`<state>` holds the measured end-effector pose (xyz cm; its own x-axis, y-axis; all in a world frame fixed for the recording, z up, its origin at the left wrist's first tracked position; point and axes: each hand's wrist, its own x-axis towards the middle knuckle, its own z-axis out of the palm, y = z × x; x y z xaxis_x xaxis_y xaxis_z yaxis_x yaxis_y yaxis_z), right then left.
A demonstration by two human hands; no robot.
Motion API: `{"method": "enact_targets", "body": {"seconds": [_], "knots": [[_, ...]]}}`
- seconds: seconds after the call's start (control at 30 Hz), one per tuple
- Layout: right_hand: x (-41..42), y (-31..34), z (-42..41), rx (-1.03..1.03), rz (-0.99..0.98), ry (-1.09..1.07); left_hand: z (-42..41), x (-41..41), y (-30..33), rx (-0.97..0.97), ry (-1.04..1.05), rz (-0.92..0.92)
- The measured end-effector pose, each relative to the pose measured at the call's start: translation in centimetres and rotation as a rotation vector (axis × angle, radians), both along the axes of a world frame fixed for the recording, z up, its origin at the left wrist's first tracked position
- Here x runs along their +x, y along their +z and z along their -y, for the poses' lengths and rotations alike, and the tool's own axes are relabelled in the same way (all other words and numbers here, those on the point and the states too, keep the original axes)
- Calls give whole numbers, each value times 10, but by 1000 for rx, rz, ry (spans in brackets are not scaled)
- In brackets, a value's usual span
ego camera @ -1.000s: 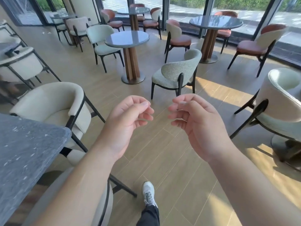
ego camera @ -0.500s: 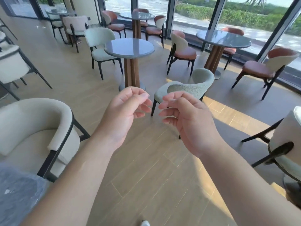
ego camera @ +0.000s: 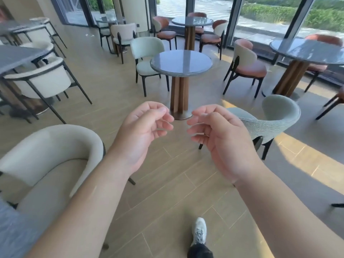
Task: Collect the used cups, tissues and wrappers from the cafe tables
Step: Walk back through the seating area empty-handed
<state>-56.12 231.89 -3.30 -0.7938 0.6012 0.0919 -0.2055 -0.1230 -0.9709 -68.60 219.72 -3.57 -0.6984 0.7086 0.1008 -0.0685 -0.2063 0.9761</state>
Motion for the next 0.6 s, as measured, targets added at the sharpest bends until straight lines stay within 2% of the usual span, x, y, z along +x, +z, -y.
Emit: {"method": "enact_targets", "body": {"seconds": [0.23, 0.37, 0.6], "knots": [[-120, -16, -92, -13, -24, 154, -81, -100, -10, -58, 116, -22], [-188, -3, -150, -27, -19, 233, -125, -161, -1, -107, 196, -12], [-297, 26, -213, -26, -74, 356, -184, -246, 28, -70, 266, -69]]}}
